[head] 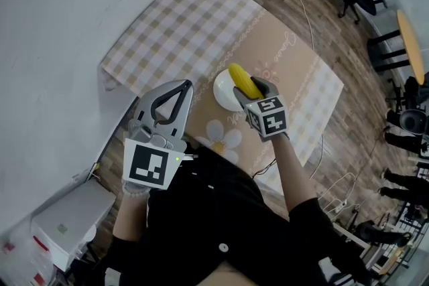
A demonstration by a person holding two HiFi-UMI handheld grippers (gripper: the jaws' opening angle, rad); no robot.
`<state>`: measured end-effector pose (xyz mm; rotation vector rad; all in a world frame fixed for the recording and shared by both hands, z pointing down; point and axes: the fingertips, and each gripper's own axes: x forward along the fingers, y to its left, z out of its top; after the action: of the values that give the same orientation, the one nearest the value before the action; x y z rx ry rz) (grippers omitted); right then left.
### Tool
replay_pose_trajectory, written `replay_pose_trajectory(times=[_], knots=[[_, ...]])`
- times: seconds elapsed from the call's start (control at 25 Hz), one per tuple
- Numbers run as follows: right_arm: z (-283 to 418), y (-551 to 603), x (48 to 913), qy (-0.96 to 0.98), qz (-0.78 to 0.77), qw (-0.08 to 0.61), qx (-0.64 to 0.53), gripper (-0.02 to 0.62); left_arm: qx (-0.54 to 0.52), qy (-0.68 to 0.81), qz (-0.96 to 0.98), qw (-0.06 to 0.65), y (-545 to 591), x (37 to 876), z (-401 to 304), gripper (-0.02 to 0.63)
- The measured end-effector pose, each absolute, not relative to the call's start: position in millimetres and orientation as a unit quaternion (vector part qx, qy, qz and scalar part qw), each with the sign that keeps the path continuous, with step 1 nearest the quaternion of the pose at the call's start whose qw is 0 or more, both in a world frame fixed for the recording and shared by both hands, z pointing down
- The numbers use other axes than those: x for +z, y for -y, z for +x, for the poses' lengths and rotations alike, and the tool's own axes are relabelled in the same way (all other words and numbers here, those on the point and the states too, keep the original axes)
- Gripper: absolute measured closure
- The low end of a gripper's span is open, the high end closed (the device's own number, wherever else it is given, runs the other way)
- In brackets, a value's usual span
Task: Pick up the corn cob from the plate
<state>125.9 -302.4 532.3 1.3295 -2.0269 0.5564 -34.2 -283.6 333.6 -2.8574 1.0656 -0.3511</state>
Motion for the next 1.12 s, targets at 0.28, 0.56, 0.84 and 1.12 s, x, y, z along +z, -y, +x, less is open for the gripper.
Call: replay_pose_trajectory(times=[0.28, 0.56, 0.84, 1.12], knots=[[128.0, 296.4, 497.2, 0.776, 0.528, 0.285, 0.195, 0.342, -0.111, -0.337, -0.934, 0.041, 288.1, 329.6, -28.1, 0.594], [128.9, 291.3, 453.9, 0.780, 0.549, 0.247, 0.169, 0.342, -0.108, -0.326, -0.938, 0.047, 290.0, 326.3, -20.4, 0.594], [129.4, 279.1, 416.0, 0.777, 0.574, 0.216, 0.145, 0.342, -0.106, -0.314, -0.942, 0.052, 291.9, 323.8, -15.9, 0.594], [132.3, 263.9, 394.0, 0.770, 0.595, 0.186, 0.139, 0.342, -0.107, -0.307, -0.944, 0.056, 292.9, 322.4, -13.7, 0.594]])
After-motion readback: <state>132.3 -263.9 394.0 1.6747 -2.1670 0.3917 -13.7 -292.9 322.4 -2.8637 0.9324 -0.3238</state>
